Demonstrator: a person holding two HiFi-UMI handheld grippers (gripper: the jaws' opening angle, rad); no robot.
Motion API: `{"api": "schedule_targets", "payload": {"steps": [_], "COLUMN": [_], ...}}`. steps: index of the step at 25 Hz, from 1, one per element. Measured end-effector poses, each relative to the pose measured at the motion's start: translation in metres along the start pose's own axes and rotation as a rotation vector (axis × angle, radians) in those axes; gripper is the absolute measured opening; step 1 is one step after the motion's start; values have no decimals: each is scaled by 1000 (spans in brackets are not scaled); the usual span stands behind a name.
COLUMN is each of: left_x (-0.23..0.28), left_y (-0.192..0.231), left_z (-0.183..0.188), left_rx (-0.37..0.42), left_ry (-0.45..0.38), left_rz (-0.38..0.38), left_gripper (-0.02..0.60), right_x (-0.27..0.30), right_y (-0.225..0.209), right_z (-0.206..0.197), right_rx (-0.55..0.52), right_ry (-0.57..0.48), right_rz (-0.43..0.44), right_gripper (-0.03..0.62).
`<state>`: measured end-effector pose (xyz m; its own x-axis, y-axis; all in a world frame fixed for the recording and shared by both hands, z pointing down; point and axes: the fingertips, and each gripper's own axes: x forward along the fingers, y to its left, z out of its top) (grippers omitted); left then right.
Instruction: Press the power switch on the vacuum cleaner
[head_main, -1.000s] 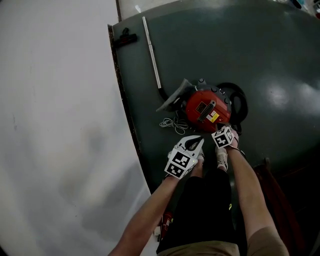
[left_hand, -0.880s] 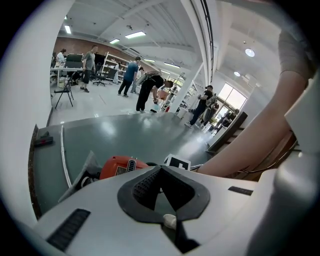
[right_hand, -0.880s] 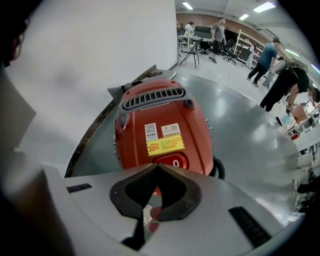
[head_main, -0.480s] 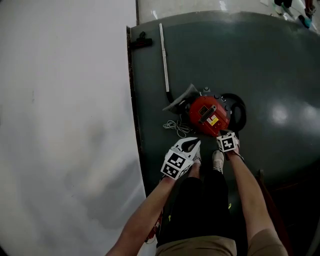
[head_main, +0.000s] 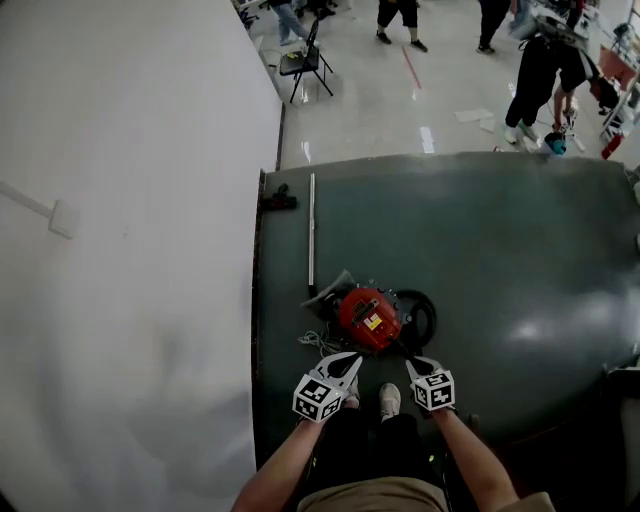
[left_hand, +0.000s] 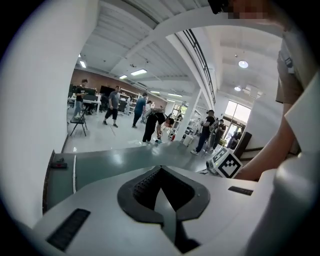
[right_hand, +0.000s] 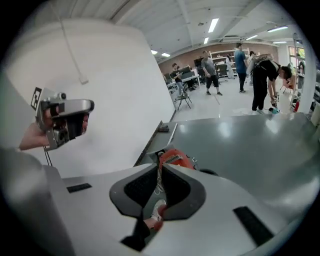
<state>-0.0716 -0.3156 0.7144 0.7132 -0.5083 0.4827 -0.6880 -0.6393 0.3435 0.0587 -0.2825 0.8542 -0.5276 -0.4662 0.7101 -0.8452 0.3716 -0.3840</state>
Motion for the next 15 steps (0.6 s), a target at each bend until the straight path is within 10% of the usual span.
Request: {"api": "schedule_targets", "payload": {"steps": [15], "left_x": [-128], "left_y": [-123], "left_z": [119], "left_rx": [84], "left_ry": [-223], "left_rz": [-14], "left_gripper": [6], "right_x": [-244], "right_y": [87], "right_z": [174], "right_rx": [-3], "right_ry": [-461], "right_rz": [150], "right_gripper": [54]}}
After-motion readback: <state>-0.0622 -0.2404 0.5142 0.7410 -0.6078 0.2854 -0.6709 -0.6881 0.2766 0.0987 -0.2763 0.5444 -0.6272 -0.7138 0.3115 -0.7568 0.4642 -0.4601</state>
